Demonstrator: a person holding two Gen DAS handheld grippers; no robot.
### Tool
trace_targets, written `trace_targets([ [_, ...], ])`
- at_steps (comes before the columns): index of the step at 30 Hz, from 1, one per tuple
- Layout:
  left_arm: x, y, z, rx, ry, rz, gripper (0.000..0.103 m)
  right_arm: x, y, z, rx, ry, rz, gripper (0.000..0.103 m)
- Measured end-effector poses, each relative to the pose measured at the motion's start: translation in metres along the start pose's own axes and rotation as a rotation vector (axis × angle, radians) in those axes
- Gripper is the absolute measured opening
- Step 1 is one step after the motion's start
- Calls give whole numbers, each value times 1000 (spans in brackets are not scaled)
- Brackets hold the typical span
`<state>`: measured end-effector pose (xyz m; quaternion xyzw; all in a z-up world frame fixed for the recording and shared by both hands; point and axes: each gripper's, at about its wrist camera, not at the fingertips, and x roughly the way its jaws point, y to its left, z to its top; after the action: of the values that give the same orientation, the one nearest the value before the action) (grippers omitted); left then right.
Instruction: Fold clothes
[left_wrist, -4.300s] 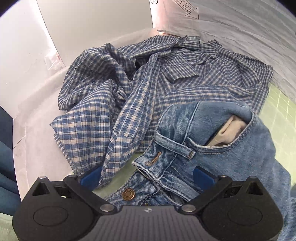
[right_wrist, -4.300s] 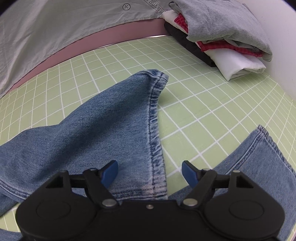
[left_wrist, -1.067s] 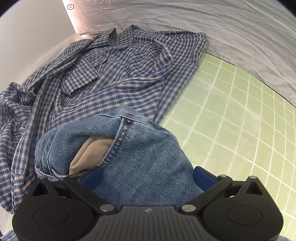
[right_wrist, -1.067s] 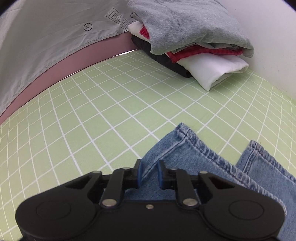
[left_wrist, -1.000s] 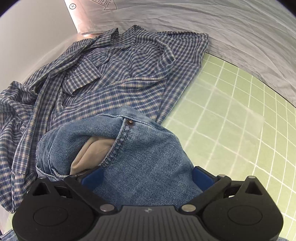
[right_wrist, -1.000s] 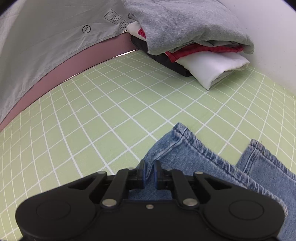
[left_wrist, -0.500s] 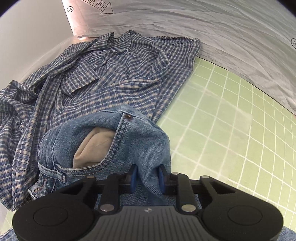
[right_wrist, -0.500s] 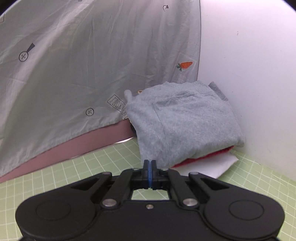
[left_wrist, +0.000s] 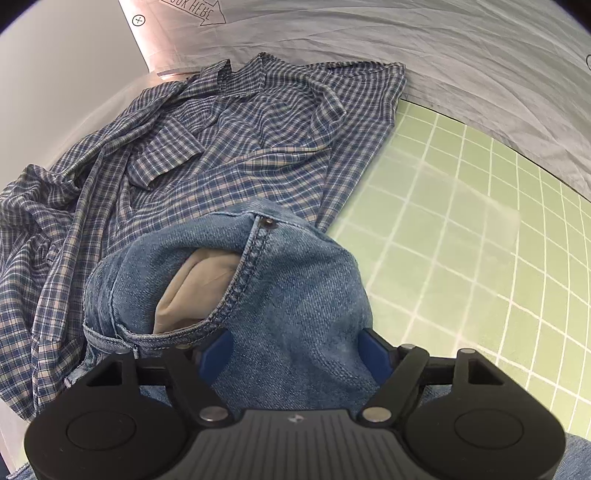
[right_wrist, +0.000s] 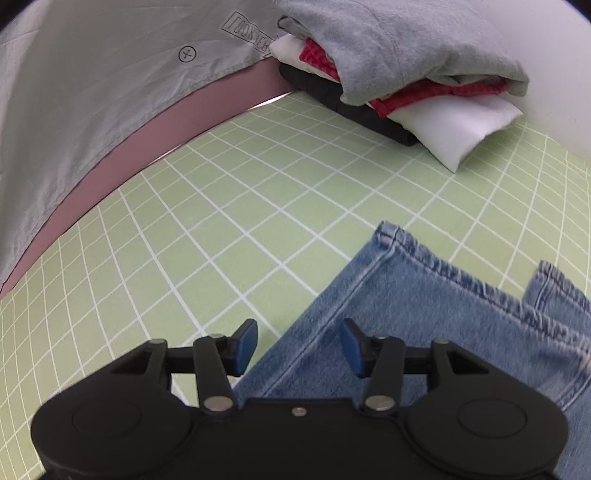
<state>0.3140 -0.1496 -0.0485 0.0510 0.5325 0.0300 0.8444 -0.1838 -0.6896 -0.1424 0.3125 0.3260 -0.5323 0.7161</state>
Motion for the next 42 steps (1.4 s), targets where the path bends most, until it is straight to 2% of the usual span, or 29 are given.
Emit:
trace_targets([
  [2,2,-1,0,2,6,7,78,0,6,-5,-19,-1,-27,72],
  [5,3,-2,0,-15,14,16,79,-2,7,-8,-44,-16,-39,77],
  [8,3,0,-3,-42,20,19,79,-4,9,-10,-69,-32,-51,76],
  [9,3,1,-4,-58,24,17,78,-4,9,-11,-77,-37,-55,72],
  [10,3,2,-6,-69,27,13,75,-5,10,-12,-86,-42,-59,50],
  [11,3,2,-6,-70,27,4,72,-6,10,-13,-94,-47,-63,22],
  [12,2,1,-7,-69,26,-7,64,-6,11,-14,-102,-52,-67,21],
  [14,0,1,-8,-69,24,-40,47,-8,11,-15,-119,-62,-75,7],
  [16,-5,2,-11,-84,20,-62,21,-10,3,-14,-99,-57,-48,4],
  [18,-13,4,-15,-99,11,-78,14,-15,-11,-13,-34,-58,-14,4],
  [24,-58,33,-21,-168,-64,-193,10,-60,-37,-3,63,-171,52,4],
  [29,-91,52,-14,-221,-157,-281,9,-78,-29,43,111,-274,117,4],
  [30,-91,52,-11,-234,-168,-301,9,-82,-28,53,120,-295,130,4],
  [32,-83,49,-3,-259,-192,-326,19,-89,-24,73,139,-336,156,4],
  [34,-74,34,7,-243,-211,-268,36,-89,-17,90,136,-356,176,5],
  [35,-72,27,13,-232,-207,-224,41,-81,-9,95,110,-342,178,11],
  [36,-71,21,17,-223,-209,-202,54,-73,-2,101,83,-328,180,17],
  [37,-73,19,18,-216,-222,-216,65,-65,6,107,57,-313,183,38],
  [38,-74,16,19,-209,-235,-230,71,-57,14,112,31,-299,185,46],
  [39,-76,13,18,-196,-243,-243,80,-52,13,110,22,-285,177,45],
  [42,-69,1,5,-113,-200,-230,82,-43,-6,90,29,-245,136,56],
])
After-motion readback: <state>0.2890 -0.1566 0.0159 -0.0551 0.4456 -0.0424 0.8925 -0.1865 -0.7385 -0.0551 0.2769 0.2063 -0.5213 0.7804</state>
